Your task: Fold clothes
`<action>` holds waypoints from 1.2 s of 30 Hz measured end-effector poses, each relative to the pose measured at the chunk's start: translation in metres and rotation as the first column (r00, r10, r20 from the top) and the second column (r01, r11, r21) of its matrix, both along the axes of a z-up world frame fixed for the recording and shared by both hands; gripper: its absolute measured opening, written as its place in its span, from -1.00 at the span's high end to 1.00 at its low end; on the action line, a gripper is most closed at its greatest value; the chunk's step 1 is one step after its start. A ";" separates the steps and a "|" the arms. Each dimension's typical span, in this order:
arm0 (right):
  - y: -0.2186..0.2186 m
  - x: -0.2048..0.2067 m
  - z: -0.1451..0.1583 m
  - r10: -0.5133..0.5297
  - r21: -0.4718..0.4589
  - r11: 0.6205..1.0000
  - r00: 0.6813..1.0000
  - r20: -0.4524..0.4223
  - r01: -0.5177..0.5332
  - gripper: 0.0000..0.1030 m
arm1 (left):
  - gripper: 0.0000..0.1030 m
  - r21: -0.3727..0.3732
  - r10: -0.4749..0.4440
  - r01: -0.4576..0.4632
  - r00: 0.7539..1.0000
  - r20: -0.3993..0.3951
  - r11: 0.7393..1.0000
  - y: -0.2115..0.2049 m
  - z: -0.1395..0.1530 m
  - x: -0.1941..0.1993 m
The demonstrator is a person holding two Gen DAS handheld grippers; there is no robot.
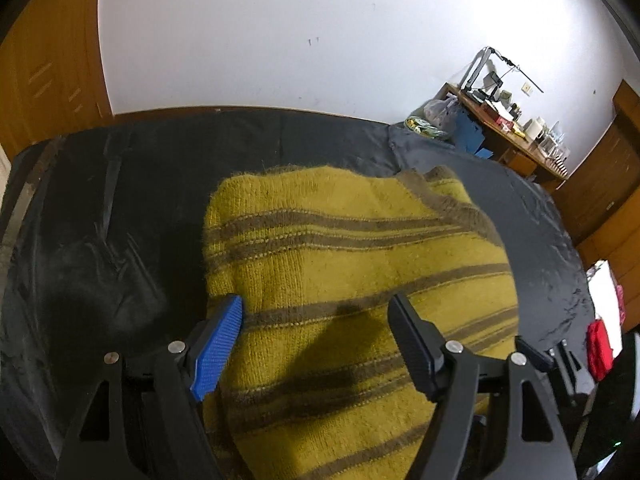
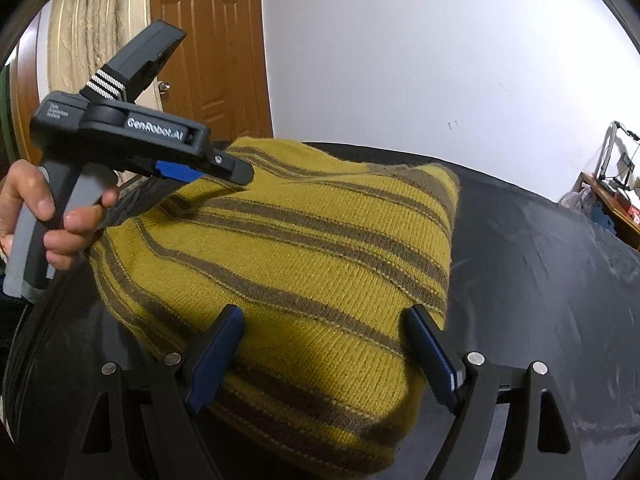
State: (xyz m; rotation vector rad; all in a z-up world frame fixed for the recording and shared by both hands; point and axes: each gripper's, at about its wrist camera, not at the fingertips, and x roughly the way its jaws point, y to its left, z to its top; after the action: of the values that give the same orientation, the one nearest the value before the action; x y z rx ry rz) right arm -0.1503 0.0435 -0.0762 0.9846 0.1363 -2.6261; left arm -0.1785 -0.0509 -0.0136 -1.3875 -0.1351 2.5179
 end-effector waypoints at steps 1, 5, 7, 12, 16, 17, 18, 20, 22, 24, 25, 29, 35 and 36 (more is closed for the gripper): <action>0.000 0.000 0.000 0.000 -0.001 1.000 1.000 0.000 0.000 -0.66 | -0.52 -0.016 0.000 0.000 1.000 -0.007 1.000 0.001 -0.002 0.001; 0.000 -0.004 -0.001 0.002 -0.002 1.000 1.000 0.000 -0.002 -0.66 | -0.52 -0.082 0.021 -0.024 0.999 -0.038 0.996 0.005 -0.011 0.005; 0.000 -0.004 -0.001 0.002 0.000 1.000 1.000 0.000 -0.002 -0.66 | -0.52 -0.089 0.028 -0.034 0.998 -0.064 0.995 0.004 -0.014 0.007; 0.001 -0.006 -0.002 0.003 0.002 1.000 1.000 -0.001 -0.003 -0.67 | -0.53 -0.133 0.037 -0.053 0.992 -0.123 0.990 0.010 -0.017 0.015; 0.002 -0.006 -0.002 0.003 0.002 1.000 1.000 -0.001 -0.003 -0.67 | -0.55 -0.157 0.054 -0.079 0.986 -0.159 0.984 0.012 -0.019 0.019; 0.002 -0.006 -0.002 0.003 0.002 1.000 1.000 -0.001 -0.003 -0.67 | -0.57 -0.166 0.059 -0.088 0.984 -0.170 0.982 0.013 -0.019 0.020; 0.003 -0.004 -0.002 0.004 0.002 1.000 1.000 -0.002 -0.004 -0.67 | -0.64 -0.181 0.067 -0.100 0.981 -0.183 0.978 0.014 -0.020 0.021; 0.004 -0.004 -0.002 0.004 0.002 1.000 1.000 -0.002 -0.004 -0.68 | -0.76 -0.199 0.090 -0.130 0.976 -0.200 0.971 0.015 -0.022 0.023; 0.004 -0.003 -0.001 0.003 0.003 1.000 1.000 -0.002 -0.003 -0.68 | -0.77 -0.200 0.111 -0.154 0.971 -0.209 0.968 0.013 -0.024 0.024; 0.003 -0.002 -0.001 0.003 0.006 1.000 1.000 -0.003 -0.003 -0.68 | -0.77 -0.184 0.124 -0.163 0.970 -0.209 0.969 0.010 -0.025 0.024; 0.003 -0.002 -0.001 0.003 0.007 1.000 1.000 -0.003 -0.003 -0.68 | -0.77 -0.186 0.127 -0.168 0.969 -0.214 0.968 0.010 -0.026 0.024; 0.002 -0.001 -0.001 0.003 0.013 1.000 1.000 -0.004 -0.003 -0.69 | -0.77 -0.234 0.123 -0.188 0.955 -0.268 0.954 0.017 -0.028 0.029; 0.002 0.000 -0.001 0.002 0.019 1.000 1.000 -0.005 -0.002 -0.71 | -0.77 -0.365 0.086 -0.233 0.923 -0.375 0.901 0.036 -0.032 0.038; 0.002 0.000 -0.001 0.001 0.020 1.000 1.000 -0.005 -0.001 -0.71 | -0.77 -0.368 0.085 -0.234 0.922 -0.378 0.900 0.035 -0.033 0.038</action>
State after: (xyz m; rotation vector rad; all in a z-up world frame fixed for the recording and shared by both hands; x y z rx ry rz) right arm -0.1506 0.0452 -0.0771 0.9846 0.1643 -2.6312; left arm -0.1404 -0.0157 -0.0461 -1.0486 0.3830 3.0162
